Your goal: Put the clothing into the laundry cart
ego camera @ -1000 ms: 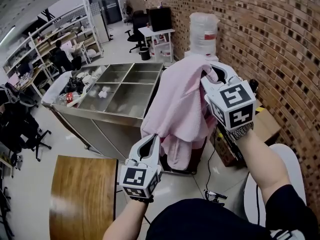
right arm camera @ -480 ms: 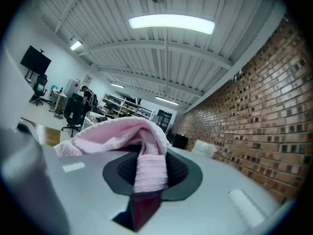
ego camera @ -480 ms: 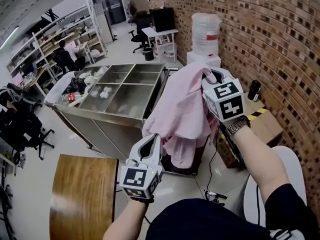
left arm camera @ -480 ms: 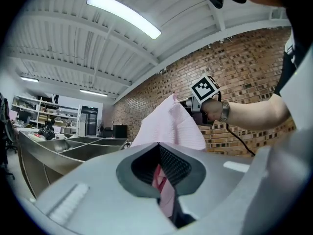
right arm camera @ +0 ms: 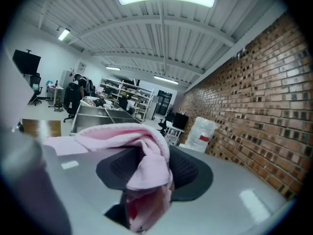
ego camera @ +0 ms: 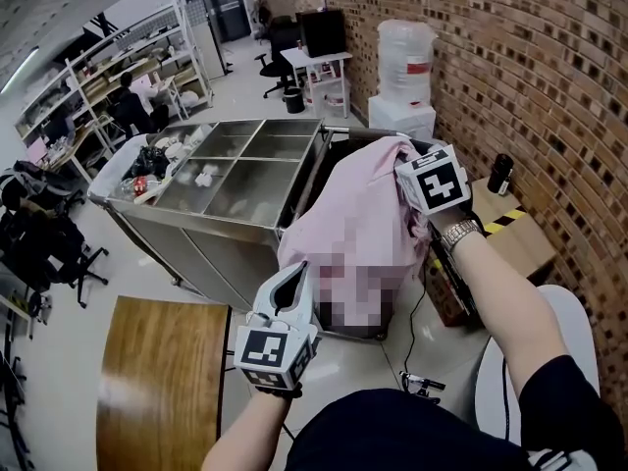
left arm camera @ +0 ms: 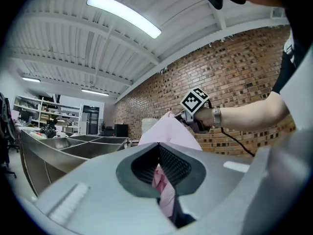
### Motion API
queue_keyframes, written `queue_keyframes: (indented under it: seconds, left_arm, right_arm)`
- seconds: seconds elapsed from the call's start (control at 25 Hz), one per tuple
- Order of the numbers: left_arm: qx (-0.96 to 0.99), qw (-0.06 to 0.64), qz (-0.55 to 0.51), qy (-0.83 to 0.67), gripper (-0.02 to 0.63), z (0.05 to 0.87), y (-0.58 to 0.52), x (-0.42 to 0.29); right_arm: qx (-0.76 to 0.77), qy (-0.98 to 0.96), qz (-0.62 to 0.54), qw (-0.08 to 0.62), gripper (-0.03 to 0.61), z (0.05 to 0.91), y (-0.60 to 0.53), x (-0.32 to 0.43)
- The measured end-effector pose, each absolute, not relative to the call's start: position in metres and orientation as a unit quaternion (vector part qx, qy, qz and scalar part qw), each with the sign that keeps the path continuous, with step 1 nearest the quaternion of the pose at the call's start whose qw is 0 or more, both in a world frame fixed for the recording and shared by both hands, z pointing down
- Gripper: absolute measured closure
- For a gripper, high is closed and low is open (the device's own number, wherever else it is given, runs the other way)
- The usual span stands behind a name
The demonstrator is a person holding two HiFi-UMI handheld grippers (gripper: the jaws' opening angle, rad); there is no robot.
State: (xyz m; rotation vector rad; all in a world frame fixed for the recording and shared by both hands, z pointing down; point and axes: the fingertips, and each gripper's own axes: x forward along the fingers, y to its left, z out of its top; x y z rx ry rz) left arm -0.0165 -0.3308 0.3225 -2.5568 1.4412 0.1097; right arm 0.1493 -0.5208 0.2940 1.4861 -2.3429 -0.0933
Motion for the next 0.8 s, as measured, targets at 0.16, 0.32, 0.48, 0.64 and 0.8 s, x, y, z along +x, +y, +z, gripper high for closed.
queue_keyframes:
  seconds: [0.16,0.32,0.48,0.64,0.8]
  left_arm:
    - [-0.866,0.099,0.034,0.489,0.611,0.326,-0.330,-0.011]
    - [-0.869,0.105,0.027,0.483,0.611,0.335,-0.329,-0.004]
    - [-0.870,0.100,0.027,0.482,0.611,0.335,-0.329,0.004]
    - [-0.872,0.102,0.023,0.477,0.611,0.339,-0.329,0.013]
    - [-0.873,0.101,0.021,0.476,0.611,0.341,-0.327,0.016]
  right_arm:
    - [0.515,-0.826,-0.003,0.227,0.324,0.320,-0.526,0.157]
    - [0.510,-0.827,0.007,0.235,0.325,0.336,-0.521,0.165]
    - [0.505,-0.834,0.005,0.222,0.325,0.334,-0.515,0.168]
    - [0.499,-0.839,0.007,0.216,0.326,0.335,-0.508,0.170]
    - [0.497,-0.843,-0.003,0.206,0.327,0.328,-0.498,0.168]
